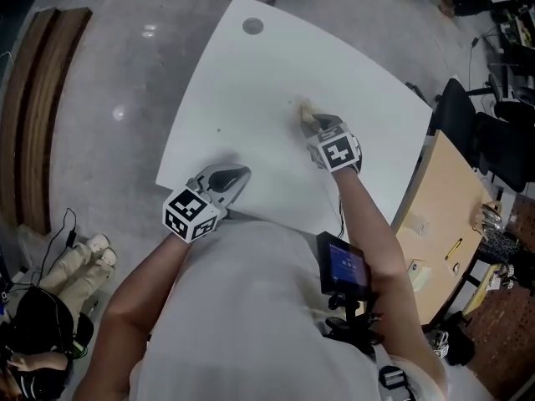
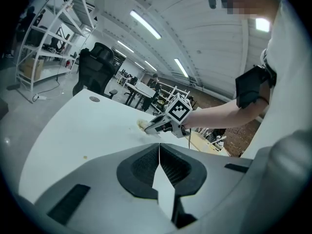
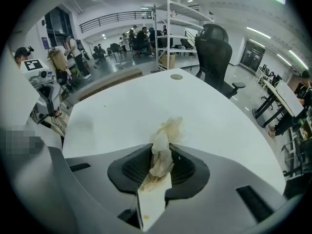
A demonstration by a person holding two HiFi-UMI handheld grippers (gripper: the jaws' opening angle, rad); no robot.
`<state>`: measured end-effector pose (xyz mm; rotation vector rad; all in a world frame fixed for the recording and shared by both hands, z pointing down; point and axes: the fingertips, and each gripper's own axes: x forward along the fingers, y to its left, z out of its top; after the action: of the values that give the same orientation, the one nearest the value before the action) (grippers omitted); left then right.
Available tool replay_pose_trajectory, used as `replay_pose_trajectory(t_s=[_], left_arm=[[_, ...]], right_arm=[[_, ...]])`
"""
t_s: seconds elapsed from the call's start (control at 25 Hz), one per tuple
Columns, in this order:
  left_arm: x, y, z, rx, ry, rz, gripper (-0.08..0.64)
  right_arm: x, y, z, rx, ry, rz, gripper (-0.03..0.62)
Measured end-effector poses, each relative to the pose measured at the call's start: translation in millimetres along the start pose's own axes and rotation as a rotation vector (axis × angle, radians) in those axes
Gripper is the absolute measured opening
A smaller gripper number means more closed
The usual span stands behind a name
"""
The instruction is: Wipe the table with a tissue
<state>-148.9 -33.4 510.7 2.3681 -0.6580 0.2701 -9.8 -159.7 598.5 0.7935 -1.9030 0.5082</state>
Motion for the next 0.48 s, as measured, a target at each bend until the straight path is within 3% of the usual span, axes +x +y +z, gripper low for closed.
replay_pose_trajectory(t_s=[0.48], left_arm=[[-19.9, 28.8, 7.5, -0.024, -0.013, -0.034, 0.008]], right_arm=[[23.0, -34.6, 5.4, -0.054, 0.2, -0.126, 0.089]])
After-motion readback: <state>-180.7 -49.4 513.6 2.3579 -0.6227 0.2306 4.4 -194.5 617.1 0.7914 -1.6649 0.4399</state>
